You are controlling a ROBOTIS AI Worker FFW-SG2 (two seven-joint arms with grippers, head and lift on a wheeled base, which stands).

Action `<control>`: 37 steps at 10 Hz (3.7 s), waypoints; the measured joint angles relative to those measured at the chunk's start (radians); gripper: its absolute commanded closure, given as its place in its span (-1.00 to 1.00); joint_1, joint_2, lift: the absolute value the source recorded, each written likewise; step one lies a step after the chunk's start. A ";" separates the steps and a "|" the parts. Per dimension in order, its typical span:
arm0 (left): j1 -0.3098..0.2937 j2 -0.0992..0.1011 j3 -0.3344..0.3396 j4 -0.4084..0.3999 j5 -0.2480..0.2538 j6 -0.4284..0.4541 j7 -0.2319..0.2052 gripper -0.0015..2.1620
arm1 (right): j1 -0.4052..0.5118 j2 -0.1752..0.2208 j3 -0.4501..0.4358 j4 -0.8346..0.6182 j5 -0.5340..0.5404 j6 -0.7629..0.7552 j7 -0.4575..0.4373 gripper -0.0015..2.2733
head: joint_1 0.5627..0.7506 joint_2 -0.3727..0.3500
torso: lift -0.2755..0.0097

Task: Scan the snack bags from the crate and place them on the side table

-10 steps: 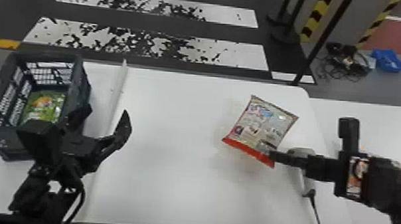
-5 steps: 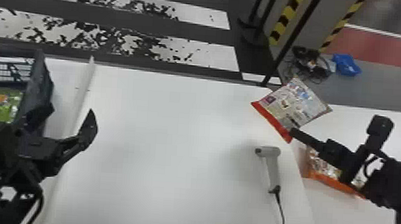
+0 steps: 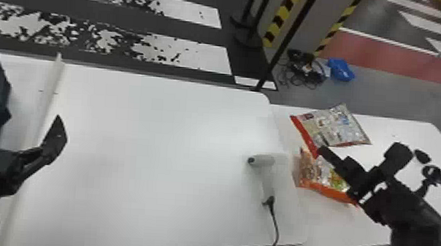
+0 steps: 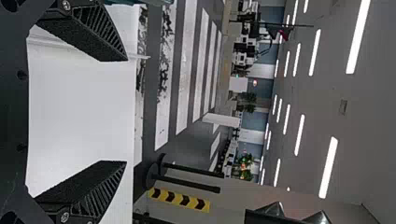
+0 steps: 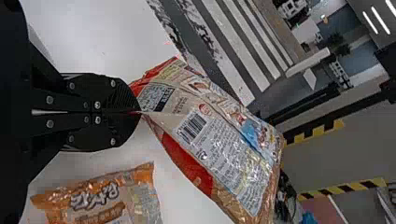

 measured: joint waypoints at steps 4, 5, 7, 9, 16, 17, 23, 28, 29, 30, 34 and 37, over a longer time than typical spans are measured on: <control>0.000 0.005 -0.003 -0.002 0.000 0.003 0.000 -0.92 | -0.011 -0.032 -0.003 0.137 -0.053 -0.016 -0.195 -0.98 | 0.41 -0.94 | 0.58; 0.000 0.007 -0.003 -0.005 0.000 0.005 0.000 -0.92 | -0.012 -0.037 -0.004 0.153 -0.065 -0.016 -0.206 -1.00 | 0.41 -0.94 | 0.58; 0.004 0.006 -0.004 -0.013 0.000 0.009 0.000 -0.92 | -0.006 -0.036 -0.022 0.149 -0.098 -0.017 -0.216 -0.94 | 0.41 -0.94 | 0.58; 0.012 0.006 -0.003 -0.023 0.000 0.009 0.000 -0.92 | 0.041 -0.010 -0.031 0.061 -0.146 -0.056 -0.216 -0.96 | 0.41 -0.94 | 0.58; 0.033 0.000 -0.003 -0.053 -0.006 0.009 0.001 -0.92 | 0.333 0.142 0.292 -0.472 0.099 -0.509 -0.294 -0.93 | 0.41 -0.92 | 0.58; 0.036 -0.001 -0.003 -0.056 -0.006 0.009 0.001 -0.92 | 0.366 0.149 0.365 -0.505 0.155 -0.573 -0.310 -0.93 | 0.41 -0.78 | 0.58; 0.042 -0.006 -0.009 -0.055 -0.015 0.009 0.003 -0.92 | 0.459 0.186 0.771 -0.438 0.383 -0.878 -0.451 -0.93 | 0.41 -0.17 | 0.58; 0.034 0.015 0.043 -0.105 -0.022 0.058 -0.015 -0.92 | 0.469 0.193 0.850 -0.367 0.402 -0.972 -0.495 -0.92 | 0.41 0.03 | 0.58; 0.026 0.036 0.079 -0.131 -0.016 0.101 -0.022 -0.92 | 0.475 0.192 0.854 -0.367 0.403 -0.980 -0.495 -0.92 | 0.41 0.08 | 0.58; 0.021 0.054 0.128 -0.156 -0.007 0.136 -0.035 -0.92 | 0.479 0.191 0.857 -0.367 0.403 -0.985 -0.495 -0.92 | 0.41 0.17 | 0.58; -0.041 0.252 0.303 -0.185 0.019 0.286 -0.115 -0.92 | 0.497 0.189 0.877 -0.367 0.436 -0.982 -0.495 -0.92 | 0.41 0.56 | 0.58; -0.138 0.394 0.316 -0.071 -0.023 0.302 -0.233 -0.91 | 0.518 0.189 0.882 -0.368 0.459 -0.974 -0.496 -0.92 | 0.41 0.69 | 0.58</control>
